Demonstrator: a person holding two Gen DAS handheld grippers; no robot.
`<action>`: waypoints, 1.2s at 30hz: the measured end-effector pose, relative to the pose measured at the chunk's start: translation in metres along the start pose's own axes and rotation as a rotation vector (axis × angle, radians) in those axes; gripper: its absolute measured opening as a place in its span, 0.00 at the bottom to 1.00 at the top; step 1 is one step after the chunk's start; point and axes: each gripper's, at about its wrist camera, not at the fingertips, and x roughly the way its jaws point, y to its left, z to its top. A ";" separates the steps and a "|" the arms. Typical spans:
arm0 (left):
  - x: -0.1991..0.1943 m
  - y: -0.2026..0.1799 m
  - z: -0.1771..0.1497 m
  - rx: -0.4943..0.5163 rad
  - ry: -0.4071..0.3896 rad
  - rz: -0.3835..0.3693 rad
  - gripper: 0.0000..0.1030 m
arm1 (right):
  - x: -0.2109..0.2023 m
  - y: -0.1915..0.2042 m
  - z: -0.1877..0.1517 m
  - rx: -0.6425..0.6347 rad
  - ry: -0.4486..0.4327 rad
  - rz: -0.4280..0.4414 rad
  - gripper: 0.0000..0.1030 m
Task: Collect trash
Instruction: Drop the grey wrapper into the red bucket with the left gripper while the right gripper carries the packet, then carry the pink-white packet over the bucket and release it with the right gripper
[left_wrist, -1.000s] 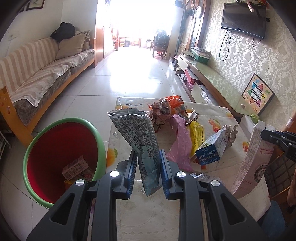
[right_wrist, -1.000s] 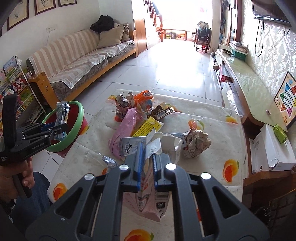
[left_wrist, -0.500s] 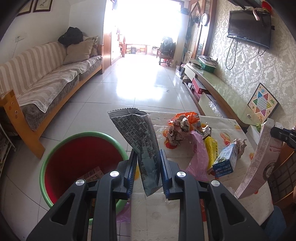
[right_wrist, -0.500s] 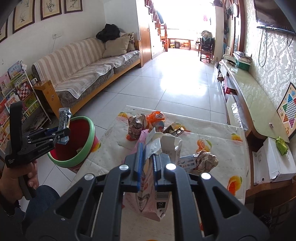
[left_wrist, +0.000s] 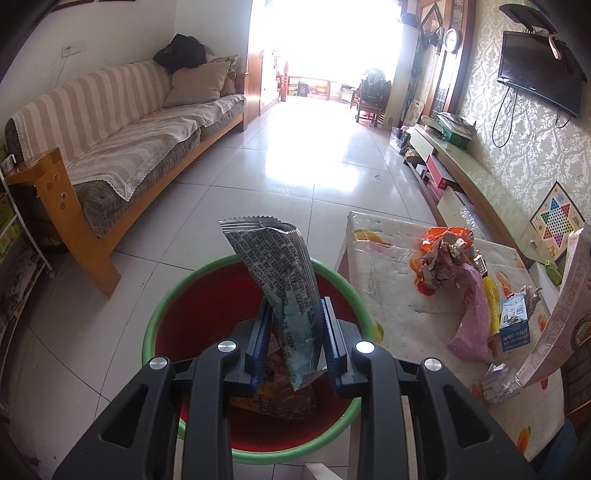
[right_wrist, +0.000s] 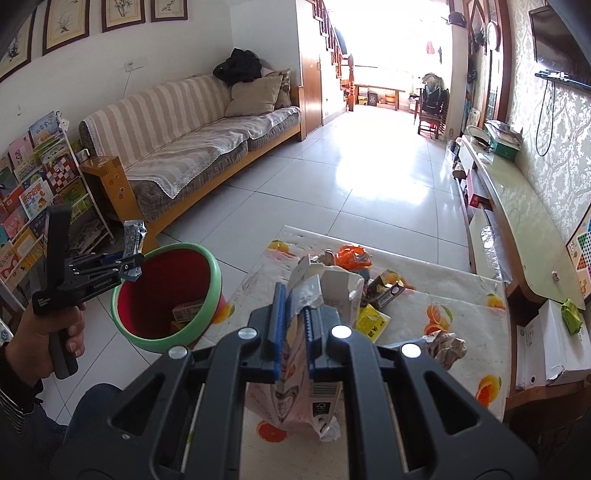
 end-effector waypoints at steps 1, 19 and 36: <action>0.002 0.004 -0.002 -0.006 0.008 0.000 0.42 | 0.003 0.006 0.004 -0.008 -0.001 0.008 0.10; -0.028 0.081 -0.031 -0.100 -0.049 0.066 0.89 | 0.078 0.135 0.065 -0.123 -0.076 0.161 0.10; -0.041 0.111 -0.045 -0.169 -0.072 0.056 0.89 | 0.165 0.217 0.054 -0.193 0.035 0.202 0.17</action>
